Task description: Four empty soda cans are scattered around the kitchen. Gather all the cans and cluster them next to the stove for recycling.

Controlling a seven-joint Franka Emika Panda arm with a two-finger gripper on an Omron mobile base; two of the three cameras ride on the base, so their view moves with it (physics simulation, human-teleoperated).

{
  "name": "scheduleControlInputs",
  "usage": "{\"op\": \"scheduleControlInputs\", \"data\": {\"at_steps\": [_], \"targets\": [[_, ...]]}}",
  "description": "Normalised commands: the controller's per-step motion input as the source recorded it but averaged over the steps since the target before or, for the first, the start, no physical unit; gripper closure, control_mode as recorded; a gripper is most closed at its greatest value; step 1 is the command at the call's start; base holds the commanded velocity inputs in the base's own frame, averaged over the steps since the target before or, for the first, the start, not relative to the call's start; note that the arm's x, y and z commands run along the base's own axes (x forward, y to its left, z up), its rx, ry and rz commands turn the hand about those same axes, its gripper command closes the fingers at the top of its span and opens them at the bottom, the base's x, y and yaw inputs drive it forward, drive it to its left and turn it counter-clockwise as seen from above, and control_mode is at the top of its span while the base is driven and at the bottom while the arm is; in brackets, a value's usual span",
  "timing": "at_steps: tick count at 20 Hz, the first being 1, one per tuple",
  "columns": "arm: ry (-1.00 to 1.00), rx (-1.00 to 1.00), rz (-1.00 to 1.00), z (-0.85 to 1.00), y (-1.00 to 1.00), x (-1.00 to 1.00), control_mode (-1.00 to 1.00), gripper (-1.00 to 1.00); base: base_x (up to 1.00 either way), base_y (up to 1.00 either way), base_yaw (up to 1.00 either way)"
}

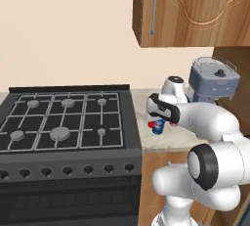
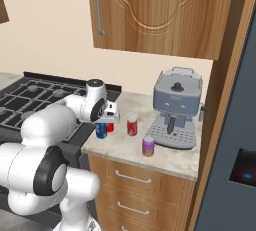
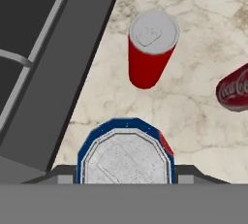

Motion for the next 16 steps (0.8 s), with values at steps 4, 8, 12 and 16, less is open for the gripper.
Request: {"op": "scheduleControlInputs", "data": {"at_steps": [4,8,12,16], "targets": [[-0.03,0.00,0.00,-0.19,0.00,0.15,-1.00,1.00,0.00,0.00,0.00],[-0.02,0.00,0.00,-0.19,0.00,0.13,-1.00,1.00,0.00,0.00,0.00],[-0.04,0.00,0.00,-0.17,0.00,0.05,-1.00,1.00,0.00,0.00,0.00],[-0.02,0.00,0.00,-0.17,0.00,0.01,-1.00,1.00,0.00,0.00,0.00]]}}
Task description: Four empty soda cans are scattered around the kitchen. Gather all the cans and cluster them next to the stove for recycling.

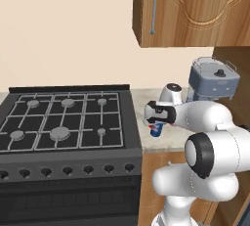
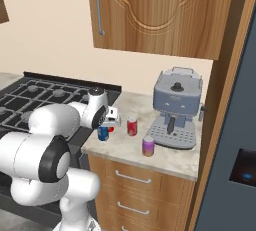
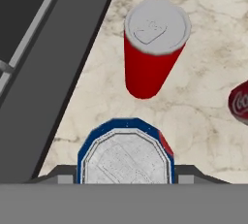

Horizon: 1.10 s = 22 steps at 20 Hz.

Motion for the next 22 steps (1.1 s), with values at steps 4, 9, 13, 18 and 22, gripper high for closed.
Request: {"op": "scheduleControlInputs", "data": {"at_steps": [4,9,13,18,22], "targets": [[-0.01,0.00,0.00,-0.14,0.00,0.00,-1.00,1.00,0.00,0.00,0.00],[-0.01,0.00,0.00,-0.13,0.00,0.03,-1.00,1.00,0.00,0.00,0.00],[-0.02,0.00,0.00,-0.10,0.00,0.09,-1.00,1.00,0.00,0.00,0.00],[0.00,0.00,0.00,-0.09,0.00,0.01,-1.00,-1.00,0.00,0.00,0.00],[-0.01,0.00,0.00,-0.02,0.00,0.00,-1.00,-1.00,0.00,0.00,0.00]]}}
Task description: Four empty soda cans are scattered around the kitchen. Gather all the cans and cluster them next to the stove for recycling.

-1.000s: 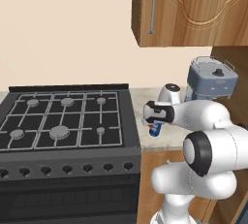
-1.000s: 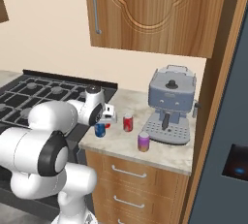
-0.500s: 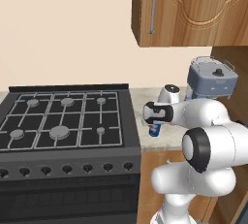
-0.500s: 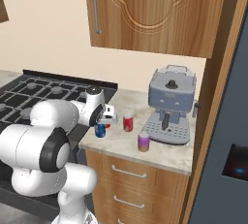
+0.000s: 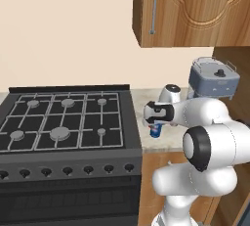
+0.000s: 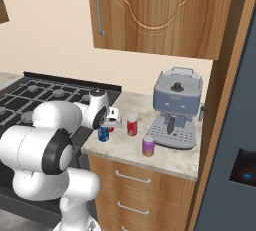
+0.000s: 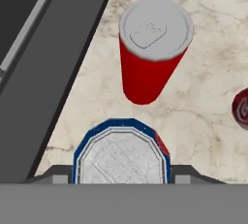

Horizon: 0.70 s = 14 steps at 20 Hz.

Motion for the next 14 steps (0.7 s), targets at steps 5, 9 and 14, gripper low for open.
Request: {"op": "scheduleControlInputs", "data": {"at_steps": [5,9,14], "targets": [[-0.04,0.01,0.00,0.04,-0.01,-0.02,-1.00,-1.00,0.00,0.00,0.00],[-0.09,0.00,0.00,0.16,-0.01,-0.01,-1.00,-1.00,0.00,0.00,0.00],[-0.11,0.00,0.00,0.34,-0.04,-0.03,-1.00,-1.00,0.00,0.00,0.00]]}}
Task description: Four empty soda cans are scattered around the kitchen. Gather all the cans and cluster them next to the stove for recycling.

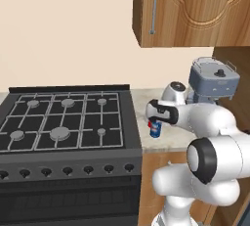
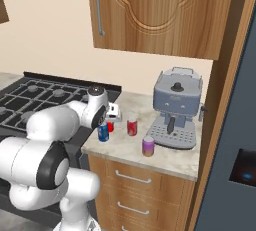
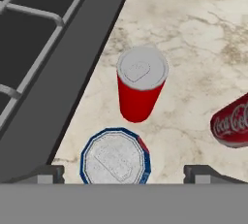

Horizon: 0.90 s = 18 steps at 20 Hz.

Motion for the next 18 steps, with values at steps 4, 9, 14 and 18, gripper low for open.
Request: {"op": "scheduleControlInputs", "data": {"at_steps": [4,9,14,18], "targets": [[-0.09,0.00,0.00,0.34,-0.04,-0.05,-1.00,-1.00,0.00,0.00,0.00],[-0.07,0.00,0.00,0.33,-0.04,-0.08,-1.00,-1.00,0.00,0.00,0.00],[-0.04,0.00,0.00,0.31,-0.05,-0.07,-1.00,-1.00,0.00,0.00,0.00],[-0.03,-0.01,0.00,0.27,-0.08,-0.21,-1.00,-1.00,0.00,0.00,0.00]]}}
